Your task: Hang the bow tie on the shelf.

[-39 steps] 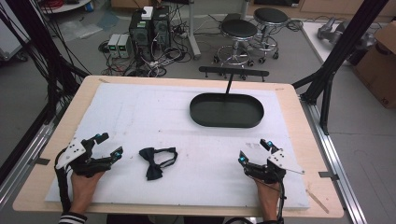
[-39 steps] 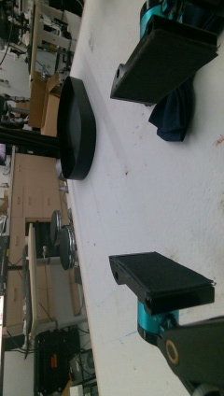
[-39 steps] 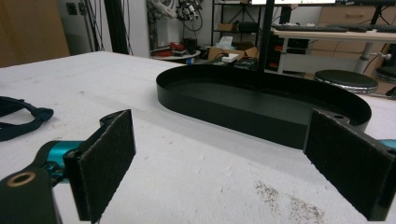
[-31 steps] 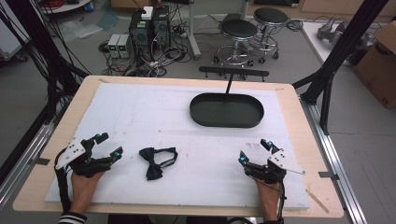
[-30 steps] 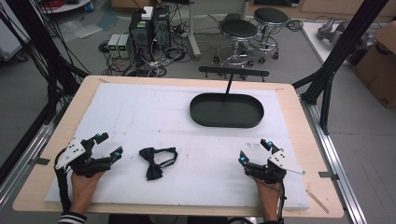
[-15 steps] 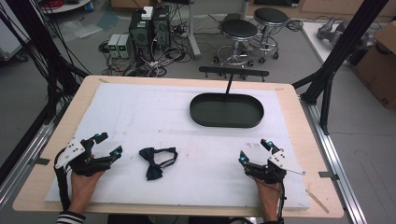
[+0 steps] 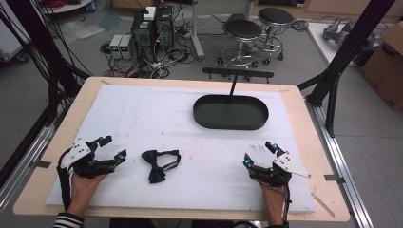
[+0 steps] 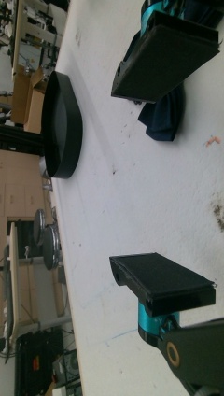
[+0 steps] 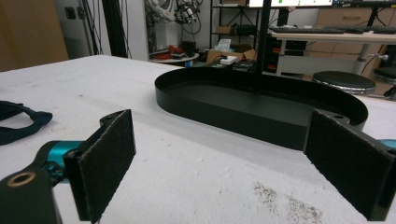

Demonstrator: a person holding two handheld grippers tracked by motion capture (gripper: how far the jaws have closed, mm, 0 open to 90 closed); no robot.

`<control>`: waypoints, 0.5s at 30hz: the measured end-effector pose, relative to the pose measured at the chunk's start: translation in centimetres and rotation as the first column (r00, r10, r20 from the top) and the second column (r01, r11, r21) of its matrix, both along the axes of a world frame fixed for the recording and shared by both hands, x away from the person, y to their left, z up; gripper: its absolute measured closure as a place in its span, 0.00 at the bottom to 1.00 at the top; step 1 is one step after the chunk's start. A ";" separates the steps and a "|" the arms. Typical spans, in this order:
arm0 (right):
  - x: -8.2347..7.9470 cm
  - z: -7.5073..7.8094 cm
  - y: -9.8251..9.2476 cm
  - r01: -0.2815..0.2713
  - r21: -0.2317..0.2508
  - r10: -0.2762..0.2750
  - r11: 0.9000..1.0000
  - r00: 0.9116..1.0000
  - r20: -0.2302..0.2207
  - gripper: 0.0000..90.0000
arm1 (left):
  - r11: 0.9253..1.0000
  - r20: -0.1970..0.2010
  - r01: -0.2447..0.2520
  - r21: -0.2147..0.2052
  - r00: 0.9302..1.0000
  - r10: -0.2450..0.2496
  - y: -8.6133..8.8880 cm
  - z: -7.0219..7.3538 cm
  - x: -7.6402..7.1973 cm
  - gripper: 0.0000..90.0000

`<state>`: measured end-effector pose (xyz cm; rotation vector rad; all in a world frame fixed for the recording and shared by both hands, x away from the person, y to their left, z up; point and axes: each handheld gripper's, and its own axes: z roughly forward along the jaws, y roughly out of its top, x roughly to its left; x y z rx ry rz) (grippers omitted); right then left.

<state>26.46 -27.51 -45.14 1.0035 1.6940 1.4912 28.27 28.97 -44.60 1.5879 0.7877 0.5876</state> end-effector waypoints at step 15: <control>0.0 0.0 0.1 0.003 0.000 -0.003 1.000 1.000 0.006 0.09 | 0.964 -0.154 0.217 0.153 0.969 -0.194 -3.9 5.6 0.9 0.18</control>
